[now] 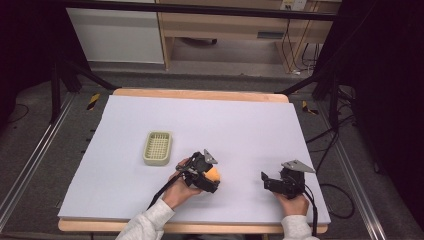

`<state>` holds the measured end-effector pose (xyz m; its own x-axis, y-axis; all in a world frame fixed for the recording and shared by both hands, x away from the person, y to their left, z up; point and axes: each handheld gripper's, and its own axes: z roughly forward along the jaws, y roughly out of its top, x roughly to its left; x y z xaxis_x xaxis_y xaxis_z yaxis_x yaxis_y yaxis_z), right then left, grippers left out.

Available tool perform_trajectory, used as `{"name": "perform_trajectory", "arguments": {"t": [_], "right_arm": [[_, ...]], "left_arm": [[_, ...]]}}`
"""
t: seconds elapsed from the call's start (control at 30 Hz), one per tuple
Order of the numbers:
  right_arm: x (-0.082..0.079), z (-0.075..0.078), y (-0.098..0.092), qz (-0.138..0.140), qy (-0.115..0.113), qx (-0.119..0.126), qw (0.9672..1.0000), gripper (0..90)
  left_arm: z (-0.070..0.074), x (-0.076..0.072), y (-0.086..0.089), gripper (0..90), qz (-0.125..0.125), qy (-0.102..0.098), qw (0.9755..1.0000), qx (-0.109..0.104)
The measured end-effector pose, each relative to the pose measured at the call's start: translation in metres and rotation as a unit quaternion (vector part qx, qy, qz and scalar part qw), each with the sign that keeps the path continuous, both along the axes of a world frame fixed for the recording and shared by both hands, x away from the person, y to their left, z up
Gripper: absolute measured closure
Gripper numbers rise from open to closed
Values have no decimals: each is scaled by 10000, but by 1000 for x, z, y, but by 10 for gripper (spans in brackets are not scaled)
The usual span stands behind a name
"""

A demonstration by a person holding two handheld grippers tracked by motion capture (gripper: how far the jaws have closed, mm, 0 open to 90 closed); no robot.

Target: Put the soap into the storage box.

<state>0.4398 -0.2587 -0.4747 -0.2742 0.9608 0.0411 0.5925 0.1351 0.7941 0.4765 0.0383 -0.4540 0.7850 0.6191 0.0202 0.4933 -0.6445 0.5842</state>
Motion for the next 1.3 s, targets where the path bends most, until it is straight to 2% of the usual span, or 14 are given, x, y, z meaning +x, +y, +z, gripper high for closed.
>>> {"name": "perform_trajectory", "arguments": {"t": [0.4,0.67,1.1,1.3], "right_arm": [[0,0,0,-10,8,-5,10000,112],[0,0,0,7,6,-14,10000,112],[0,0,0,-18,40,10,10000,112],[0,0,0,-16,43,11,10000,112]], "left_arm": [[-5,2,-3,234,-68,138,9999,75],[-7,3,-3,252,-18,157,9999,61],[-12,3,-7,253,15,104,9998,154],[-13,3,-6,254,41,113,9999,90]]}}
